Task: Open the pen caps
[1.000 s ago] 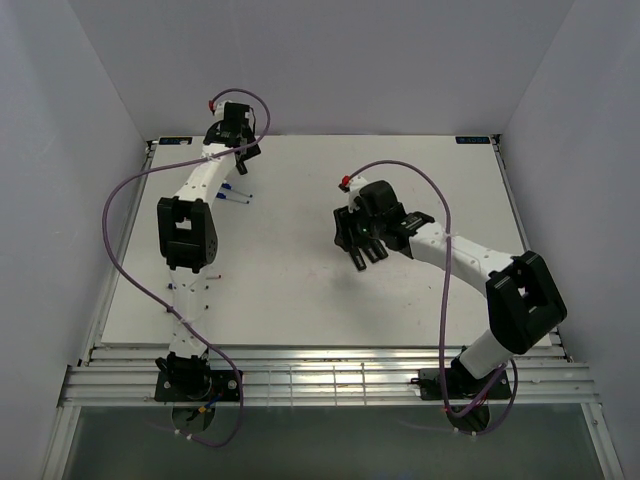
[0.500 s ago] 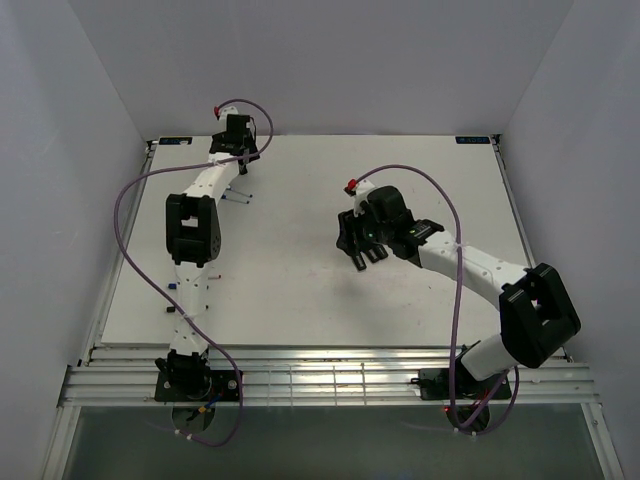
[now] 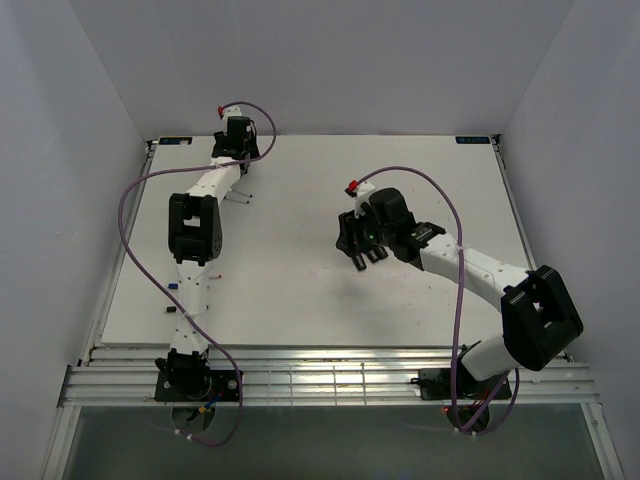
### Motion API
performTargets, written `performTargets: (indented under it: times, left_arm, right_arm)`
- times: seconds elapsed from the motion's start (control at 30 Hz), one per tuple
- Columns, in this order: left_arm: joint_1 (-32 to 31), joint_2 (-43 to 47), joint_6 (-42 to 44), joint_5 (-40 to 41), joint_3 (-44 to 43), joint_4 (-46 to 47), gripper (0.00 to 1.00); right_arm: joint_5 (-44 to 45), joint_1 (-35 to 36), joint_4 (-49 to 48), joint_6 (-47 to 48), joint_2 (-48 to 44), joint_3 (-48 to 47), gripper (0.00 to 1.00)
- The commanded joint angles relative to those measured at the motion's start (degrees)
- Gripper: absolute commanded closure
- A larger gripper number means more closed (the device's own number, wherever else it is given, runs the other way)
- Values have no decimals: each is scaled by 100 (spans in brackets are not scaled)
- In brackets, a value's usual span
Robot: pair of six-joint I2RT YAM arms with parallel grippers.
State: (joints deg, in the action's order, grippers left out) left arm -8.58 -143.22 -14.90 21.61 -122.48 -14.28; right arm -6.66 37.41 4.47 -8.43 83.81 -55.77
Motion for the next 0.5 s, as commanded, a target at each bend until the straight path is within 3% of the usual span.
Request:
performTargets:
  times: [0.0, 0.47]
  left_arm:
    - [67, -101, 136, 72, 22, 251, 30]
    - [216, -356, -206, -244, 40, 198, 31]
  right_arm:
    - [-90, 12, -262, 16, -58, 22, 43]
    - [-2, 12, -315, 95, -32, 84, 43]
